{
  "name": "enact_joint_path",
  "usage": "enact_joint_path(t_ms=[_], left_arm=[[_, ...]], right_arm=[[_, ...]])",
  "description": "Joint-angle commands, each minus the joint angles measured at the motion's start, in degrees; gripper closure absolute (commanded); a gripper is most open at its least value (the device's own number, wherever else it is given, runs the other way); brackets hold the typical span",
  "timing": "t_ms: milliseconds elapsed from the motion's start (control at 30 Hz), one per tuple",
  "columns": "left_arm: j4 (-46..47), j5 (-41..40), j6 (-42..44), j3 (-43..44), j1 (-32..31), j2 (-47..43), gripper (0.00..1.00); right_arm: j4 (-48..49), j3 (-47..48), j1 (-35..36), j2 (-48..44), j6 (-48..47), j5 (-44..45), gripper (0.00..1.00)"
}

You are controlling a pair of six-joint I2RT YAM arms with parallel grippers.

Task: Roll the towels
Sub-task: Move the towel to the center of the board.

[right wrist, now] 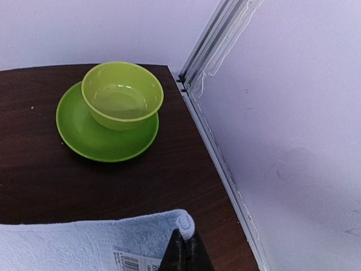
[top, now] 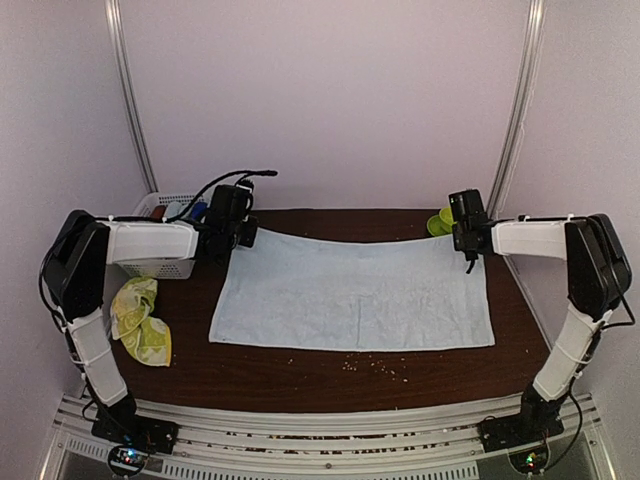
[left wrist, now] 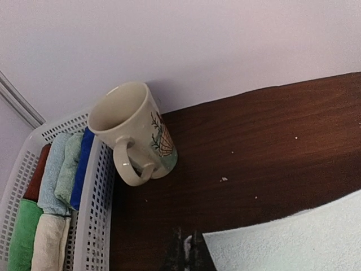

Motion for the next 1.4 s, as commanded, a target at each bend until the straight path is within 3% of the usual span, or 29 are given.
enact_joint_path(t_ms=[0, 100, 433, 667, 933, 1367], left_arm=[[9.5, -2.3, 5.1, 1.8, 0.8, 0.8, 1.00], [10.2, -2.2, 6.4, 0.8, 1.2, 0.1, 1.00], [20.9, 7.1, 5.6, -17.2, 2.2, -10.0, 1.00], [23.1, 8.4, 4.9, -25.8, 2.1, -17.9, 1.00], [21.7, 9.4, 2.3, -33.4, 2.1, -27.0, 1.00], [17.4, 10.7, -0.9, -39.9, 1.4, -35.3, 1.00]], right_arm=[[5.3, 3.5, -0.8, -0.7, -0.6, -3.9, 1.00], [5.6, 2.8, -0.8, -2.6, 0.2, -6.7, 1.00], [8.3, -15.5, -0.7, -16.9, 4.8, -12.0, 1.00], [5.6, -21.2, -0.7, -25.3, 7.1, -13.4, 1.00], [3.6, -27.7, -0.7, -34.7, 7.3, -15.0, 1.00], [-1.8, -33.7, -0.6, -39.6, 12.1, -11.1, 1.00]])
